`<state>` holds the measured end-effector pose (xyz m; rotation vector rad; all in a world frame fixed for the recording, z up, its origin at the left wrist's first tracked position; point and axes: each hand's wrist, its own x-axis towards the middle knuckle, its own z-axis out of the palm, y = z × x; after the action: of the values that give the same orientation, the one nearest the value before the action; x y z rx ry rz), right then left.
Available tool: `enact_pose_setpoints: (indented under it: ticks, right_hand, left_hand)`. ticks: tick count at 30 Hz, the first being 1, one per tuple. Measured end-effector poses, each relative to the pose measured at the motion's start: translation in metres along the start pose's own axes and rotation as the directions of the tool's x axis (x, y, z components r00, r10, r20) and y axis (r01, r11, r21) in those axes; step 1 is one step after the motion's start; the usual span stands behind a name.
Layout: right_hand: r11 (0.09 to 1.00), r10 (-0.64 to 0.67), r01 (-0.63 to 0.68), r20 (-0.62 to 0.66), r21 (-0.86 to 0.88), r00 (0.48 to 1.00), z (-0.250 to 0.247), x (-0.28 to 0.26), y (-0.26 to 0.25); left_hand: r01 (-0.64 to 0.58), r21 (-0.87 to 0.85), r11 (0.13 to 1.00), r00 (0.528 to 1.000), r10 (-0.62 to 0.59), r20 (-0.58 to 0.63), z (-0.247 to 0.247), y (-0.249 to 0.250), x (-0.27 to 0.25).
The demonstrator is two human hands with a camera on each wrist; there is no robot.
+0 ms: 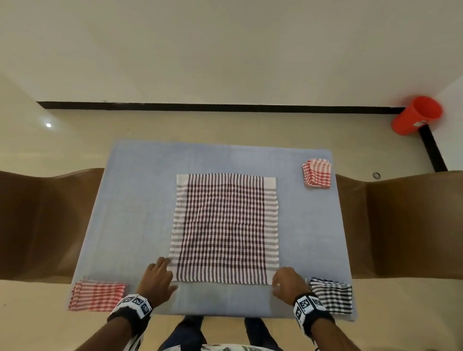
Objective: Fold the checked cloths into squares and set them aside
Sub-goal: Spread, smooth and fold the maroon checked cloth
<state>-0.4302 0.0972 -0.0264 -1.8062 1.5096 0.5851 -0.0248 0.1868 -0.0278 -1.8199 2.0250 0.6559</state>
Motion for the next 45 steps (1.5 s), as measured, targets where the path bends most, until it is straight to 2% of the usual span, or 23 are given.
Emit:
enact_pose_setpoints:
  ticks: [2, 3, 5, 7, 8, 10, 12, 15, 19, 23, 26, 28, 30, 33, 35, 38, 40, 45]
  right_hand:
    - [0.994, -0.091, 0.098, -0.122, 0.050, 0.988, -0.005, 0.003, -0.017]
    - [0.981, -0.167, 0.183, -0.207, 0.060, 0.964, -0.004, 0.007, -0.029]
    - [0.964, -0.225, 0.253, -0.261, 0.079, 0.939, -0.001, 0.011, -0.064]
    - [0.958, -0.263, 0.284, -0.307, 0.024, 0.915, 0.001, 0.019, -0.103]
    - [0.952, -0.290, 0.305, -0.288, 0.007, 0.913, 0.025, 0.044, -0.120]
    - [0.939, -0.337, 0.340, -0.342, -0.054, 0.877, 0.035, 0.051, -0.143]
    - [0.945, -0.321, 0.325, -0.338, -0.048, 0.885, 0.057, 0.067, -0.152]
    - [0.949, -0.311, 0.310, -0.337, -0.057, 0.889, 0.079, 0.081, -0.135]
    - [0.954, -0.297, 0.285, -0.371, -0.090, 0.880, 0.079, 0.076, -0.086]
    - [0.994, -0.060, 0.093, -0.447, 0.051, 0.893, 0.066, 0.057, -0.020]
    - [0.979, 0.125, -0.024, -0.507, 0.200, 0.853, 0.048, 0.053, -0.010]
    - [0.978, 0.065, 0.055, -0.544, 0.201, 0.837, 0.031, 0.062, -0.039]
    - [0.971, -0.091, 0.198, -0.559, 0.135, 0.824, 0.014, 0.081, -0.087]
    - [0.948, -0.275, 0.317, -0.470, 0.011, 0.838, 0.014, 0.117, -0.151]
    - [0.942, -0.329, 0.328, -0.399, -0.074, 0.856, 0.025, 0.134, -0.165]
    - [0.926, -0.375, 0.326, -0.352, -0.192, 0.858, 0.028, 0.144, -0.143]
    - [0.933, -0.354, 0.301, -0.366, -0.197, 0.860, 0.019, 0.145, -0.114]
    - [0.992, -0.128, 0.120, -0.441, -0.046, 0.888, -0.010, 0.145, -0.043]
  left_hand:
    - [0.004, -0.019, 1.000, 0.996, -0.005, -0.091, -0.009, 0.013, 0.004]
    - [-0.011, -0.059, 0.998, 0.991, 0.003, -0.135, -0.009, 0.020, 0.013]
    - [-0.043, -0.160, 0.986, 0.976, 0.008, -0.217, -0.011, 0.034, 0.026]
    - [-0.120, -0.154, 0.981, 0.946, 0.066, -0.317, -0.020, 0.047, 0.044]
    - [-0.130, -0.155, 0.979, 0.943, 0.074, -0.323, -0.002, 0.048, 0.068]
    - [-0.162, -0.129, 0.978, 0.928, 0.107, -0.357, -0.012, 0.055, 0.080]
    - [-0.156, -0.106, 0.982, 0.941, 0.115, -0.319, 0.002, 0.052, 0.098]
    - [-0.171, -0.115, 0.979, 0.941, 0.128, -0.313, 0.029, 0.041, 0.105]
    - [-0.186, -0.100, 0.977, 0.913, 0.135, -0.386, 0.040, 0.038, 0.105]
    - [-0.172, -0.129, 0.977, 0.915, 0.110, -0.388, 0.044, 0.038, 0.107]
    - [-0.164, -0.155, 0.974, 0.920, 0.094, -0.380, 0.045, 0.037, 0.108]
    - [-0.158, -0.175, 0.972, 0.925, 0.084, -0.371, 0.045, 0.037, 0.108]
    - [-0.154, -0.176, 0.972, 0.926, 0.079, -0.370, 0.046, 0.036, 0.108]
    - [-0.144, -0.157, 0.977, 0.929, 0.078, -0.362, 0.048, 0.035, 0.108]
    - [-0.136, -0.146, 0.980, 0.931, 0.076, -0.356, 0.048, 0.035, 0.108]
    - [-0.135, -0.162, 0.978, 0.924, 0.065, -0.376, 0.048, 0.034, 0.109]
    - [-0.119, -0.182, 0.976, 0.921, 0.040, -0.388, 0.048, 0.034, 0.109]
    - [-0.020, -0.266, 0.964, 0.914, -0.090, -0.397, 0.056, 0.023, 0.096]
